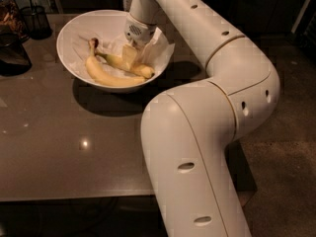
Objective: Pick banana from white bowl
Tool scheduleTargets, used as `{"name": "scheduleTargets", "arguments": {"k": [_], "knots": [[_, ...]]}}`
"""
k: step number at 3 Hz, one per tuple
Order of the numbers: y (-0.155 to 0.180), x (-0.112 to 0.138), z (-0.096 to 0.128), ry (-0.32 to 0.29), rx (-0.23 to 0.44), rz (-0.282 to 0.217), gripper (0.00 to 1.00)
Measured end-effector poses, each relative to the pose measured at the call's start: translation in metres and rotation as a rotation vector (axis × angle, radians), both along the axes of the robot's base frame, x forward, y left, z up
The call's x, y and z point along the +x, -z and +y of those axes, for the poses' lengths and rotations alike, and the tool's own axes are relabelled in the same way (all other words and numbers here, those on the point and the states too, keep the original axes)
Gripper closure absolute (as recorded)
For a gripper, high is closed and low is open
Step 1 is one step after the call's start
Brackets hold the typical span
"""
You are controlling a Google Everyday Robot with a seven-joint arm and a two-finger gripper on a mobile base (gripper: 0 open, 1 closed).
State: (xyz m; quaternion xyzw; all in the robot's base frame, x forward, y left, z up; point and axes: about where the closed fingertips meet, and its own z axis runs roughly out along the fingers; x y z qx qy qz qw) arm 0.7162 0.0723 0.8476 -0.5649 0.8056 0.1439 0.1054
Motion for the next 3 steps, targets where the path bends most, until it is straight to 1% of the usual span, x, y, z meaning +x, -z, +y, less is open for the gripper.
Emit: {"name": "scheduleTargets", "arguments": {"k": [1, 2, 3], "knots": [[0.0, 0.0, 0.0, 0.0, 0.0, 0.0, 1.0], [-0.017, -0.003, 0.004, -0.019, 0.025, -0.039, 1.0], [-0.038, -0.01, 0.007, -0.036, 0.022, -0.073, 1.0]]}}
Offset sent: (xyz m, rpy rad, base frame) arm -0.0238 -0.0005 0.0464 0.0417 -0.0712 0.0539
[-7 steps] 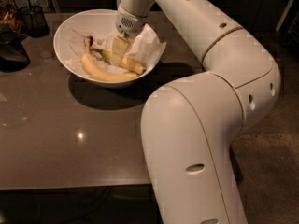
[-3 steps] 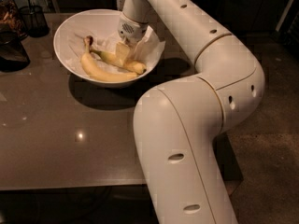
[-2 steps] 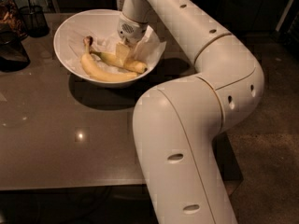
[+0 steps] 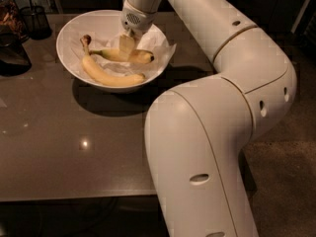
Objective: Pick banana from white bowl
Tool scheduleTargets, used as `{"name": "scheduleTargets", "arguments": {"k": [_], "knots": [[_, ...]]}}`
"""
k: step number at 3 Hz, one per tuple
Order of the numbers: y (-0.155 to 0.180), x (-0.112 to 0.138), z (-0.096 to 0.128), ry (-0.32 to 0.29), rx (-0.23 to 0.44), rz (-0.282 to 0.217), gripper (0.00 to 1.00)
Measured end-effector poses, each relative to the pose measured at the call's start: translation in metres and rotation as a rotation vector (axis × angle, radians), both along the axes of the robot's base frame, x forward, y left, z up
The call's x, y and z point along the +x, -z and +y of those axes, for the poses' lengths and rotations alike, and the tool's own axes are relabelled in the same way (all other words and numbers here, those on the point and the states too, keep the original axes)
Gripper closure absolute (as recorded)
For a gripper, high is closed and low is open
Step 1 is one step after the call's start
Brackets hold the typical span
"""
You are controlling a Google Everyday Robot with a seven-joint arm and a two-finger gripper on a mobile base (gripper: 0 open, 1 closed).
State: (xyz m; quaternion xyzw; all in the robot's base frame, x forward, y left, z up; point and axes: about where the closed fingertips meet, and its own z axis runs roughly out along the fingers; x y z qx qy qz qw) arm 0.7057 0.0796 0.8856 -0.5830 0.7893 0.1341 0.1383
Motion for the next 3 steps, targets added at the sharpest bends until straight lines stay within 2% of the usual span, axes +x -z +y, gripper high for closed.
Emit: {"name": "scheduleTargets", "arguments": {"k": [3], "knots": [[-0.034, -0.015, -0.002, -0.045, 0.05, -0.052, 1.0]]}}
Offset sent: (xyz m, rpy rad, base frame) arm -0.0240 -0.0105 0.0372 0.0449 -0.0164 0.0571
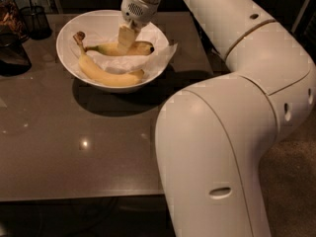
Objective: Pick banana from white bowl
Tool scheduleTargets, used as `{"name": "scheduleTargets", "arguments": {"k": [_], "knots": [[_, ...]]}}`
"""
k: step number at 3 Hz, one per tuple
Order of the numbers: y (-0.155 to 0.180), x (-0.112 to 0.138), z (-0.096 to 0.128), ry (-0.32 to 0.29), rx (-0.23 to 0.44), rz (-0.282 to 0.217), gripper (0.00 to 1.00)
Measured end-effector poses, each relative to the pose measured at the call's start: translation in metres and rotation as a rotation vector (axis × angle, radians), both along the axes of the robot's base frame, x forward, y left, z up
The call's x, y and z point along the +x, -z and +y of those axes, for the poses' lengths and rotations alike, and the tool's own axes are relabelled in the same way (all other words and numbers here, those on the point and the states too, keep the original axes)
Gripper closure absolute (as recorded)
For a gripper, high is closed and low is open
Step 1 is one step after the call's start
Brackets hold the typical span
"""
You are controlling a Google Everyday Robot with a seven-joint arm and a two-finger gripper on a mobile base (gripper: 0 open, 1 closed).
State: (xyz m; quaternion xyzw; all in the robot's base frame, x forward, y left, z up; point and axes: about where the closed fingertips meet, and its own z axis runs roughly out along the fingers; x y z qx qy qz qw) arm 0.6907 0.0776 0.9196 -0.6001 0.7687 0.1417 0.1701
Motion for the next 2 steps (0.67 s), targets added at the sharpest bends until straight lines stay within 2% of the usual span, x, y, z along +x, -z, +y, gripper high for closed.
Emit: {"name": "scheduleTargets", "arguments": {"k": [2], "knots": [[-0.049, -0.001, -0.037, 0.094, 0.028, -0.125, 1.0]]}}
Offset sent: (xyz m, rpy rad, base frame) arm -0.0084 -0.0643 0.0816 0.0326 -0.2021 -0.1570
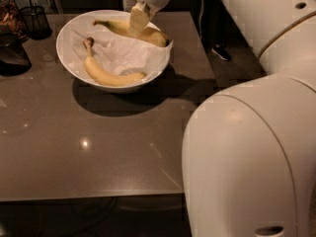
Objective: Pick banana from white bowl
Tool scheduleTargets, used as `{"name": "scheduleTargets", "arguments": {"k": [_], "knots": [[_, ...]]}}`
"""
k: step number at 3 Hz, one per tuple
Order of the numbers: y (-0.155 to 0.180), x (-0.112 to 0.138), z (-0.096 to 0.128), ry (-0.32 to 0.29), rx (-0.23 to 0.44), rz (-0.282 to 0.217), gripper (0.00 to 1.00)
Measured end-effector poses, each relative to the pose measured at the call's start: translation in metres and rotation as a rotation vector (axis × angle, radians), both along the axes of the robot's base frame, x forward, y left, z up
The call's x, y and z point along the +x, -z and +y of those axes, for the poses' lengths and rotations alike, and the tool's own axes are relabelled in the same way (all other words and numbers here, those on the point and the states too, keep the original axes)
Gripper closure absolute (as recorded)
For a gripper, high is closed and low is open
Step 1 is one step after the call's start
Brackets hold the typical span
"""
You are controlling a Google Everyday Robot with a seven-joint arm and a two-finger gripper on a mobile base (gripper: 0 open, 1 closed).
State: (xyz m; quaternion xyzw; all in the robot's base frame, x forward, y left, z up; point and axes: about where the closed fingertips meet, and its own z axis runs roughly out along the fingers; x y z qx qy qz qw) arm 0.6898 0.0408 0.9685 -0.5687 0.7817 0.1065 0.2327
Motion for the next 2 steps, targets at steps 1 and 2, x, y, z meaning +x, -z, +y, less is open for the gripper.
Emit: {"name": "scheduleTargets", "arguments": {"k": [1, 2], "knots": [[-0.0017, -0.0003, 0.0001, 0.0, 0.001, -0.004, 1.0], [-0.004, -0.0083, 0.0038, -0.009, 0.019, -0.008, 1.0]]}}
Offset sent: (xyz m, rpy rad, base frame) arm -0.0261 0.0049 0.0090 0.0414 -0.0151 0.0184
